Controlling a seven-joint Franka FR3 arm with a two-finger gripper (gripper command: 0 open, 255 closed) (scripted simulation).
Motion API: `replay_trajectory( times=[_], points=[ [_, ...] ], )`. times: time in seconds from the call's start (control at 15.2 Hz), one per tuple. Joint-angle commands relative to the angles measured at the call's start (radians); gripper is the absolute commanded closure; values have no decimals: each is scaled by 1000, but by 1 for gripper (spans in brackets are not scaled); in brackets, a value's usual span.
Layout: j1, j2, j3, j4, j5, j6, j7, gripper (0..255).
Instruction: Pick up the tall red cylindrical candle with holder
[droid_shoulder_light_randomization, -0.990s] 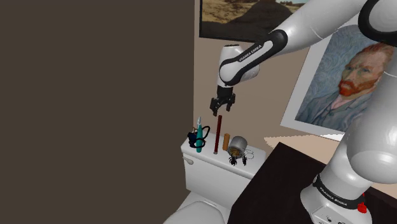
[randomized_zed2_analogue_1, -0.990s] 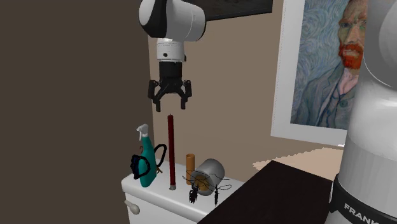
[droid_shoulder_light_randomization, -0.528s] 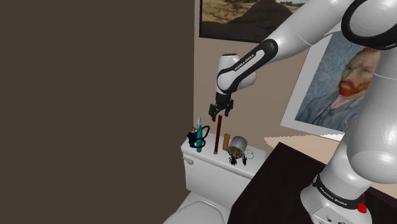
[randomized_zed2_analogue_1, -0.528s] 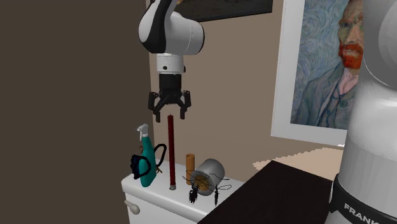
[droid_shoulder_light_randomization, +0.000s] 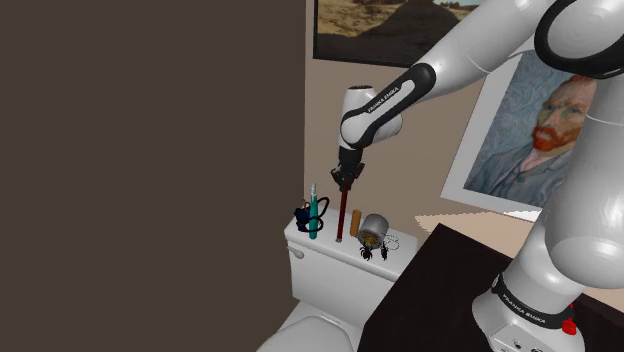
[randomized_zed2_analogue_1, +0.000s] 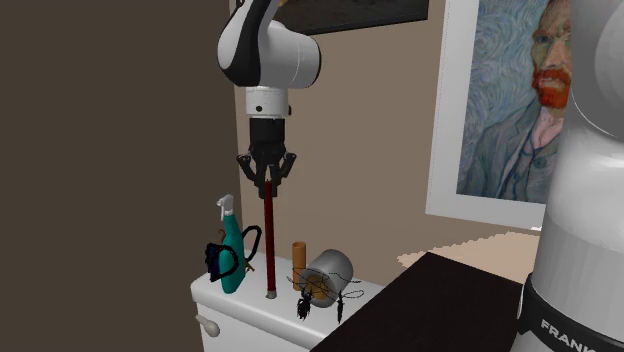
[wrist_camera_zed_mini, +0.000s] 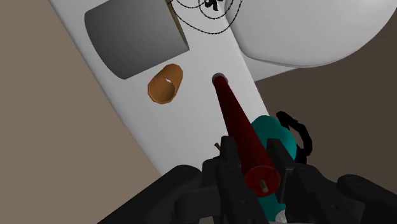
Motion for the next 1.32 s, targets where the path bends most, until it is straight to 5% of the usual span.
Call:
replay_trajectory(
  times=[0.0, 1.25],
  points=[
    [0, 1, 1, -1, 0, 0, 0, 255],
    [3, -134, -6, 62, -32, -196, 26, 255]
  ],
)
